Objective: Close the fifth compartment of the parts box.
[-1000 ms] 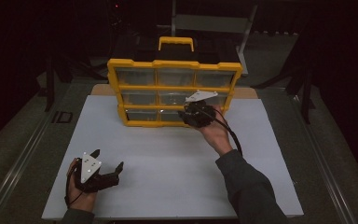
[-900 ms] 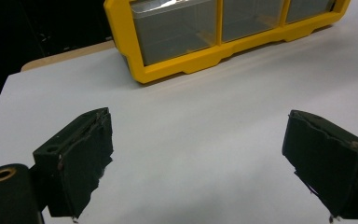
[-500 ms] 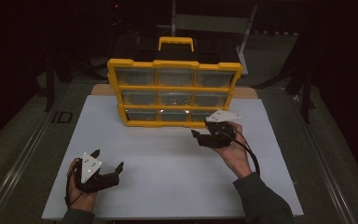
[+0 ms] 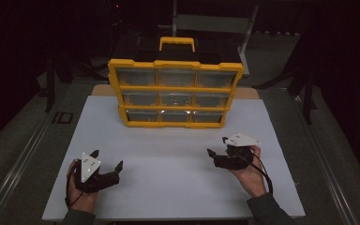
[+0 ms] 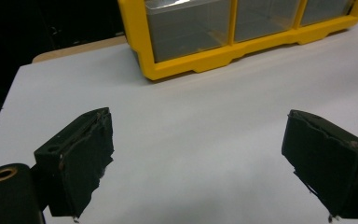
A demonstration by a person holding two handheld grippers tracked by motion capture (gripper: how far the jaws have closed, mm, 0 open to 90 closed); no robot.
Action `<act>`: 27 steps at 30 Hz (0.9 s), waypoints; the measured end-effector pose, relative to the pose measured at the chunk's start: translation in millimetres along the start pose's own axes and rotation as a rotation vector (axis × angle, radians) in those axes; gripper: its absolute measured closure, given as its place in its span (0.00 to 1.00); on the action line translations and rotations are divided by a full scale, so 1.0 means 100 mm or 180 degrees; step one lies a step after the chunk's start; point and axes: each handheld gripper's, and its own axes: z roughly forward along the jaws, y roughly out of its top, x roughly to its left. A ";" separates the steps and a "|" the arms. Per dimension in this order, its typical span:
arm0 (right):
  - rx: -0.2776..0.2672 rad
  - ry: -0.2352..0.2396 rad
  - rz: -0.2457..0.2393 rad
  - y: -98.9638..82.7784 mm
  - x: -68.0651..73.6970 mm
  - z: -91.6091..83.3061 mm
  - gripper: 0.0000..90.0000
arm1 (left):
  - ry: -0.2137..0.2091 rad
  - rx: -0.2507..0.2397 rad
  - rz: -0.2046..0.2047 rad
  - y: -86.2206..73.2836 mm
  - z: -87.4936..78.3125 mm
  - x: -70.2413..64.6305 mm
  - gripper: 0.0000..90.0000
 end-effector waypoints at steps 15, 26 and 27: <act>-0.0200 -0.0026 0.0055 -0.33 -0.04 -0.19 0.22 | -0.0044 -0.0006 -0.0188 0.02 0.01 0.01 0.03; -0.0445 -0.0073 0.0200 -0.56 -0.14 -0.37 0.16 | -0.0004 -0.0058 -0.0204 0.03 -0.01 0.03 0.02; -0.0445 -0.0073 0.0200 -0.56 -0.14 -0.37 0.16 | -0.0004 -0.0058 -0.0204 0.03 -0.01 0.03 0.02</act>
